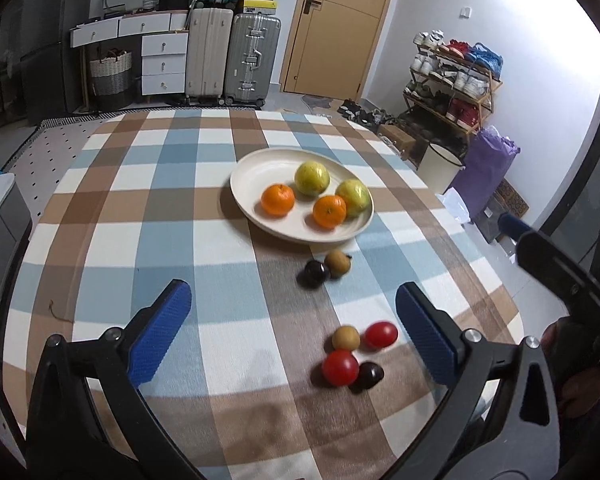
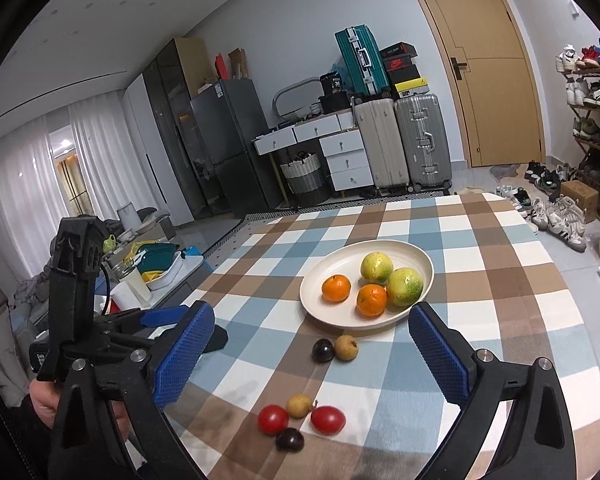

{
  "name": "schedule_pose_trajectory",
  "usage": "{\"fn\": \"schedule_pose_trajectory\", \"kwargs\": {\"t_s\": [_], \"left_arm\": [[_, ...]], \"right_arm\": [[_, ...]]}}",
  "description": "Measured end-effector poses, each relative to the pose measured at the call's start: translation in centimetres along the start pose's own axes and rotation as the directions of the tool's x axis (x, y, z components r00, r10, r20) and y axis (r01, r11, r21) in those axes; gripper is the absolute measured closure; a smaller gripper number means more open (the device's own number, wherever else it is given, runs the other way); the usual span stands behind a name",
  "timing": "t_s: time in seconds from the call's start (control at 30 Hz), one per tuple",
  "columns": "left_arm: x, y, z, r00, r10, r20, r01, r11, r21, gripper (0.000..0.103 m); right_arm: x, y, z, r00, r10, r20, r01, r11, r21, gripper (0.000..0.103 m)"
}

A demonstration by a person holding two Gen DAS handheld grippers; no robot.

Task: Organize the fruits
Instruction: 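Withdraw both tools back above the remaining fruits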

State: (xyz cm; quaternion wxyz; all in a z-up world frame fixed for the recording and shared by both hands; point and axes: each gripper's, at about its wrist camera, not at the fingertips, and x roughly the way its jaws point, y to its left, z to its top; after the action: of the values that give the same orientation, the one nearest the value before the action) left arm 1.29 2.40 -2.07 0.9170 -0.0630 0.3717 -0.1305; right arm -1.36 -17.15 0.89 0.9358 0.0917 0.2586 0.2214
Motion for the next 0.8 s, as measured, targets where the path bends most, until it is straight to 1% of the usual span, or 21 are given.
{"fn": "schedule_pose_trajectory", "kwargs": {"t_s": [0.17,0.27,0.37,0.63,0.8], "left_arm": [[1.0,-1.0,-1.9,0.999,-0.036,-0.035,0.036,0.999,0.016,0.001],[1.6,-1.2,-3.1,0.998,-0.031,-0.053,0.032,0.999,0.016,0.001],[2.1,-1.0,-3.9,0.997,-0.034,-0.069,0.035,0.999,0.008,0.001],[4.1,-0.6,-5.8,0.989,-0.059,-0.135,0.06,0.998,0.001,0.001],[5.1,-0.5,-6.4,0.986,-0.069,-0.155,0.069,0.998,-0.009,0.001]], "right_arm": [[-0.8,0.5,-1.2,1.0,-0.003,-0.004,0.003,1.0,-0.001,0.002],[-0.9,1.0,-1.9,1.0,-0.007,-0.018,0.007,1.0,-0.012,0.002],[-1.0,1.4,-2.8,0.999,-0.031,-0.033,0.03,0.999,-0.038,0.002],[-1.2,1.2,-4.7,0.997,-0.041,-0.067,0.04,0.999,-0.006,0.002],[-1.3,1.3,-5.9,0.995,-0.051,-0.085,0.051,0.999,-0.009,0.002]]}}
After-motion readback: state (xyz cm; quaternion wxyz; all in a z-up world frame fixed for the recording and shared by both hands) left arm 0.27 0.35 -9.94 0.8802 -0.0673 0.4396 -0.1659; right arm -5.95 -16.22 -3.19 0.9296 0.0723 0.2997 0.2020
